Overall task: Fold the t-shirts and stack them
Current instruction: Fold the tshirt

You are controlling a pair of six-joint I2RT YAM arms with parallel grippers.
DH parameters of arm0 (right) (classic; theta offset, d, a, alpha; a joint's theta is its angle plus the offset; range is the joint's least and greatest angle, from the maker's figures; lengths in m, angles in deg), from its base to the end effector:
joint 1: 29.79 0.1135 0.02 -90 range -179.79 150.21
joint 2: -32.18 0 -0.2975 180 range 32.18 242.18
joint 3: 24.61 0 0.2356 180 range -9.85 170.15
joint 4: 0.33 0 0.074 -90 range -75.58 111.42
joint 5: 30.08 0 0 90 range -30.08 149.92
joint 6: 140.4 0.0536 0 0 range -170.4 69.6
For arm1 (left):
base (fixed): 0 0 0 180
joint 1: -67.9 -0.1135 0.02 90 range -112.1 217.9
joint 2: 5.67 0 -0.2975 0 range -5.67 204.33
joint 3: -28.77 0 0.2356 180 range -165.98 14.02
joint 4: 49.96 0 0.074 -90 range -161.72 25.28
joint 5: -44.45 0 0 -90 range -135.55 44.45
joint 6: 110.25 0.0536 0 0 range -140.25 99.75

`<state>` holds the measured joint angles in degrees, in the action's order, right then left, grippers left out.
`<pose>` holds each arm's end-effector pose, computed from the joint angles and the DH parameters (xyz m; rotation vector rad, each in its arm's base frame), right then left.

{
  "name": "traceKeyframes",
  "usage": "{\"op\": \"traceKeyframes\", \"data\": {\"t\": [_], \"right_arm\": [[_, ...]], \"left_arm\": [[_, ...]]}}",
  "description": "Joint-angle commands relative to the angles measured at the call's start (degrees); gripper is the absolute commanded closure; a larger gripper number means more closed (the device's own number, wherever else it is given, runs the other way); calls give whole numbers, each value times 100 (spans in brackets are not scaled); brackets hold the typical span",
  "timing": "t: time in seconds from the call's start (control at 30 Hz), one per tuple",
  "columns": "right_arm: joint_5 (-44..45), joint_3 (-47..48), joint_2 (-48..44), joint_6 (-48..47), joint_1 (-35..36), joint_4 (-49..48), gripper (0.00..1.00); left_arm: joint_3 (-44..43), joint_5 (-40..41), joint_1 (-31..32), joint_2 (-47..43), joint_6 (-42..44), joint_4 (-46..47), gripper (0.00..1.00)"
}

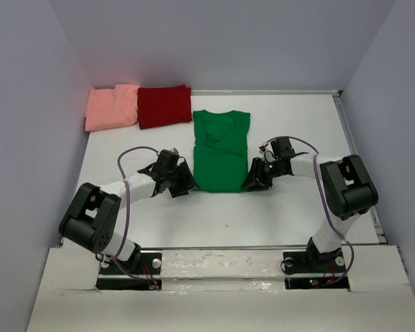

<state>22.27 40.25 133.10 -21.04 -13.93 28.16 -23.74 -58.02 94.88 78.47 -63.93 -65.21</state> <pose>0.2958 0.1181 0.1618 0.1140 2.7814 1.1145 0.2412 -0.1358 0.1937 -0.2594 2.5199 -0.8038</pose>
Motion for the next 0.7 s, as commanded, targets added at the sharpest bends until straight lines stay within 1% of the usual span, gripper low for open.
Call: {"op": "traceKeyframes", "data": {"t": [0.0,0.1,0.17,0.23,0.3,0.33,0.4,0.63,0.67], "right_arm": [[689,87,-108,-326,23,182,57],[724,96,-108,-353,-30,243,58],[741,78,-126,-361,-30,243,60],[742,78,-117,-361,-30,243,73],[741,96,-56,-361,-30,243,78],[733,104,-38,-361,-30,243,79],[733,131,32,-353,-30,235,100],[697,149,24,-370,-30,243,100],[689,148,24,-370,-30,252,100]], "left_arm": [[-118,87,-53,-29,158,-171,37],[-127,52,-53,15,158,-135,37],[-135,8,-61,68,158,-65,42],[-153,-10,-53,120,149,-4,42],[-188,-36,-61,164,149,5,42],[-205,-36,-53,199,158,14,42],[-249,-54,-61,243,176,5,42],[-302,-71,-62,261,158,14,41],[-294,-115,-53,278,141,153,41]]}}
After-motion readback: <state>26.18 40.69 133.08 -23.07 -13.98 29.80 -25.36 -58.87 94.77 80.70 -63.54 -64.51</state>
